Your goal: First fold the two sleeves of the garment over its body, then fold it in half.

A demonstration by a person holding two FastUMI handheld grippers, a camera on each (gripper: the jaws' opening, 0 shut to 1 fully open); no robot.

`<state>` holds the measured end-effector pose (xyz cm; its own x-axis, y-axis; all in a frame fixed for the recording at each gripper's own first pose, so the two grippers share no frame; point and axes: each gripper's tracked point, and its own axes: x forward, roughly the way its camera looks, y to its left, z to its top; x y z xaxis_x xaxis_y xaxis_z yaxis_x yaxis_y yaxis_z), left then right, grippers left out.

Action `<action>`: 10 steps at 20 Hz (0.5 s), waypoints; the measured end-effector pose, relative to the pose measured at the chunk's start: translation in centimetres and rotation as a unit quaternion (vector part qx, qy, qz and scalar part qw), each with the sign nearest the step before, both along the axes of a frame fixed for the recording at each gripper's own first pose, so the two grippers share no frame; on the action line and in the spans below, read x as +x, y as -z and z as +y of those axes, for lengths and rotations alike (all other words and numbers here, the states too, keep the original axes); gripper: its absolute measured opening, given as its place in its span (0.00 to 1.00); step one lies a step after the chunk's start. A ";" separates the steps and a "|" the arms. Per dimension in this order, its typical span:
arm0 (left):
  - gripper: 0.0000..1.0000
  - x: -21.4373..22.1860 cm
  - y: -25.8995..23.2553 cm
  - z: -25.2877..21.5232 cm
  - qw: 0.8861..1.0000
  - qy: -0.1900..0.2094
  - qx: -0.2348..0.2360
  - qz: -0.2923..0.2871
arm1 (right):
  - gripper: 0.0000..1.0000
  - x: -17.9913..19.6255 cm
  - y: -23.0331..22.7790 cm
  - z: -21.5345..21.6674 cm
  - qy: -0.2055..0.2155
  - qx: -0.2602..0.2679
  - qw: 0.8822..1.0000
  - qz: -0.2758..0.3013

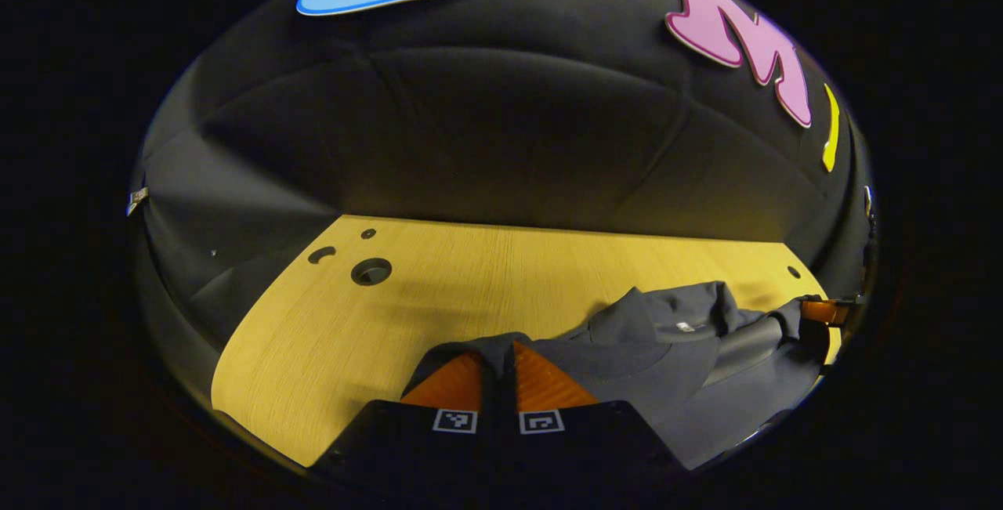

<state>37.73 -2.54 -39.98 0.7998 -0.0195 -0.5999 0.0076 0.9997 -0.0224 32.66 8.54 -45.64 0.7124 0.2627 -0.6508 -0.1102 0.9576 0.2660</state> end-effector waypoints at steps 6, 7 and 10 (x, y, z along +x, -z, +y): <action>0.10 0.0 2.9 0.1 0.999 -0.010 0.012 0.032 | 0.16 -0.3 1.9 0.0 0.007 0.005 1.000 0.029; 0.10 -0.2 3.3 0.1 0.999 -0.008 0.012 0.041 | 0.20 -0.3 2.0 0.0 0.007 0.006 0.999 0.031; 0.14 -0.2 3.5 0.1 0.999 -0.012 0.015 0.042 | 0.20 -0.5 2.0 -0.6 0.005 -0.021 0.999 0.027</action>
<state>37.56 -2.40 -43.51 0.7461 0.0172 -0.6656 -0.0164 0.9998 0.0074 32.14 7.90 -47.59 0.6790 0.2277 -0.6979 -0.0875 0.9690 0.2311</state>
